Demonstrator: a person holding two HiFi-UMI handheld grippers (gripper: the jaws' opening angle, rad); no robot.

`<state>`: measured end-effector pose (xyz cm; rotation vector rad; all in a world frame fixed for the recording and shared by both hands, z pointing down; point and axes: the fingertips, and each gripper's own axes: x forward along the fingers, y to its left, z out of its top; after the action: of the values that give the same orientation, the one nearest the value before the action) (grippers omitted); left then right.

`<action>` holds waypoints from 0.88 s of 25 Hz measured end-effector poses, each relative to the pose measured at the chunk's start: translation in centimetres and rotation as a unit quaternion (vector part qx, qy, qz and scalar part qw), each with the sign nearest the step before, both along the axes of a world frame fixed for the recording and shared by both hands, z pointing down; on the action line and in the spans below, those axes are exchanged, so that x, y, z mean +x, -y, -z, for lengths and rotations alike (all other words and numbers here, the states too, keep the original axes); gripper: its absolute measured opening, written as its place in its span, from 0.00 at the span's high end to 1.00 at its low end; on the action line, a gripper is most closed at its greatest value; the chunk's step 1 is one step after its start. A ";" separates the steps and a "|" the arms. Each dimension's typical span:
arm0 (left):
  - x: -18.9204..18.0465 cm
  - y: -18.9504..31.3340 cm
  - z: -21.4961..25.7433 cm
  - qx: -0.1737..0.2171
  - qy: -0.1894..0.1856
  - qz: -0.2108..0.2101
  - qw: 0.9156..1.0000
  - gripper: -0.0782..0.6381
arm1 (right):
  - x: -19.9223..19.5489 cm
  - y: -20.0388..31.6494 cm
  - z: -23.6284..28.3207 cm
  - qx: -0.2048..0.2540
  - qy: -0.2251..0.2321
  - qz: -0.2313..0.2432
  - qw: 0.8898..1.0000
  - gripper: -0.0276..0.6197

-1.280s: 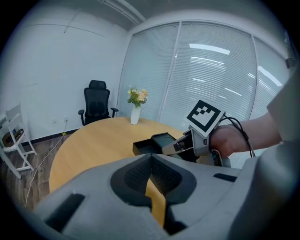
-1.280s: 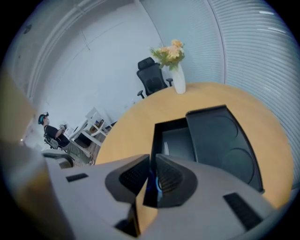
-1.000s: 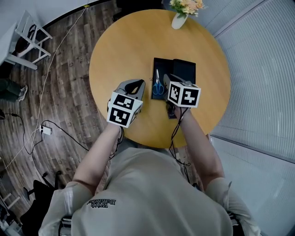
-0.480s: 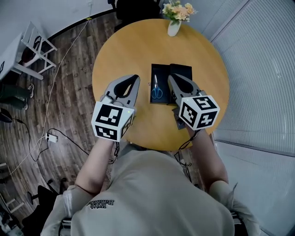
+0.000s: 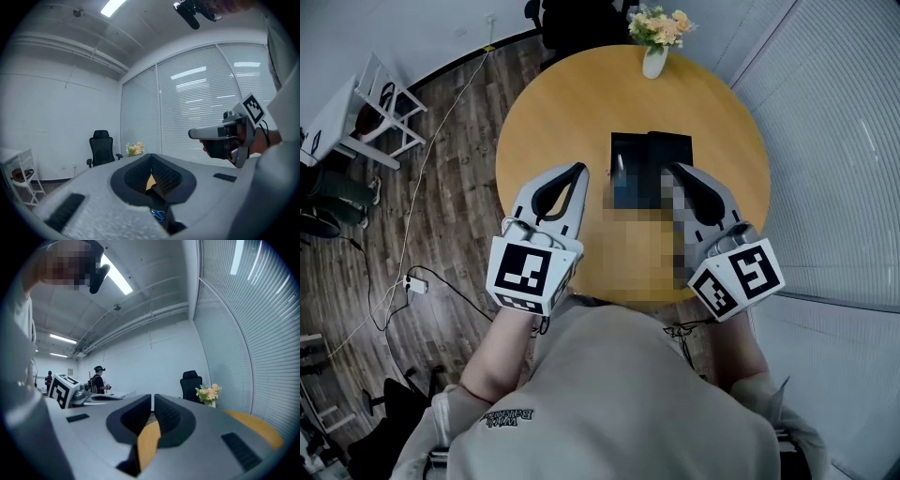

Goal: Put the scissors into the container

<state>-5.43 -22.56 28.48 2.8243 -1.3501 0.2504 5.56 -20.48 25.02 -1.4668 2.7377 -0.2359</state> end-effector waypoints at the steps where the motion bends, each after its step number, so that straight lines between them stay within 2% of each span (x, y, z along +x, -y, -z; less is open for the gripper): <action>1: 0.1 -0.2 0.0 0.000 0.002 -0.001 1.000 0.86 | 0.1 -0.5 0.5 0.006 0.007 -0.001 1.000 0.89; 6: 0.4 -1.4 0.3 0.004 -0.005 -0.003 1.000 0.86 | 0.8 -2.6 0.8 0.019 0.025 -0.004 1.000 0.90; 9: 0.7 -2.3 0.2 0.016 0.010 -0.003 1.000 0.86 | 1.5 -3.3 0.7 0.022 0.021 -0.010 0.999 0.90; 13: 1.0 -2.9 -0.9 0.009 0.029 -0.006 1.000 0.86 | 2.1 -3.8 0.1 0.011 0.020 -0.009 1.000 0.90; 22: 1.0 -3.5 -0.7 0.002 0.033 -0.011 0.999 0.86 | 2.1 -3.7 -0.9 -0.013 0.040 -0.010 0.999 0.90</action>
<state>-4.43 -19.05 29.19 2.8600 -1.3326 0.3434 7.70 -16.82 25.87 -1.4581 2.6658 -0.3221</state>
